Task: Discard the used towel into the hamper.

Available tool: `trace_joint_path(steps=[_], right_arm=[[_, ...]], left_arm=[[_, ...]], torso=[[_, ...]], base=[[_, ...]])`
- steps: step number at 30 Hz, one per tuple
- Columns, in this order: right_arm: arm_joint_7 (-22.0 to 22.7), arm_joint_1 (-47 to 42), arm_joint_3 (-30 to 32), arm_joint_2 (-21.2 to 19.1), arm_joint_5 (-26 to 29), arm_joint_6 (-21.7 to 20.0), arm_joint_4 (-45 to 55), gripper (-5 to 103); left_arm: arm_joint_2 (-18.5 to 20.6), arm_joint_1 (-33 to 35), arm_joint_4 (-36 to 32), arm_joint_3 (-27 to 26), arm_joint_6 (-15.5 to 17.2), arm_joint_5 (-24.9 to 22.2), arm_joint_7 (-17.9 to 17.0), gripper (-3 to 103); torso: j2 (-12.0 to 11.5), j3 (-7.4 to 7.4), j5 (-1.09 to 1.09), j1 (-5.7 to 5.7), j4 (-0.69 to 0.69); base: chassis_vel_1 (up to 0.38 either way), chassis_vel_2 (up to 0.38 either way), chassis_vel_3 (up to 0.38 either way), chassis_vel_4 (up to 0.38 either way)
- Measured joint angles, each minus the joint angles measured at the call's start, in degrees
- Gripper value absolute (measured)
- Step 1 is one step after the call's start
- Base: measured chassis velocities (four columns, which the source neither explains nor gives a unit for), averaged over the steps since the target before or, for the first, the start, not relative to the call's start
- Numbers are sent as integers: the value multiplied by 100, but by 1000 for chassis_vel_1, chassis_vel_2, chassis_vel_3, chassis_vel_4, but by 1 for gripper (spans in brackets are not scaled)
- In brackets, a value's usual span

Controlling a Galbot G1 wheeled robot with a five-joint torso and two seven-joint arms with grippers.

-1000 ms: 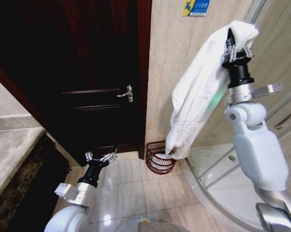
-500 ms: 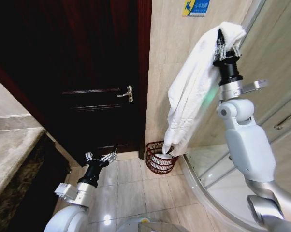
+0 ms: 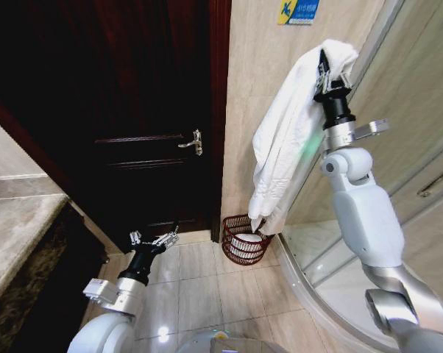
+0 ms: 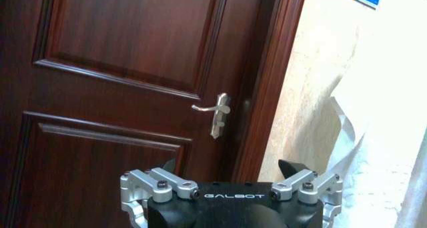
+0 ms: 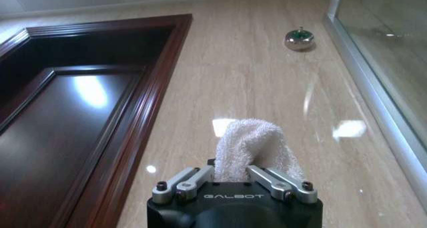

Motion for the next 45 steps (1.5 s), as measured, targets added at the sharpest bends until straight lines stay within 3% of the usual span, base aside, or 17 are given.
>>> trace_joint_path(steps=[30, 35, 45], right_arm=[[3, 93, -168, 224, -75, 2, -164, 8], [-34, -71, -233, 423, 175, 333, -420, 8], [-47, -245, -207, 656, 102, 476, -725, 8]], left_arm=[[0, 0, 0, 0, 0, 0, 0, 100], [0, 0, 0, 0, 0, 0, 0, 100], [0, 0, 0, 0, 0, 0, 0, 100]], torso=[[0, 0, -1, 0, 0], [1, 0, -1, 0, 1], [0, 0, -1, 0, 0]], base=[[0, 0, 0, 0], [0, 0, 0, 0], [0, 0, 0, 0]])
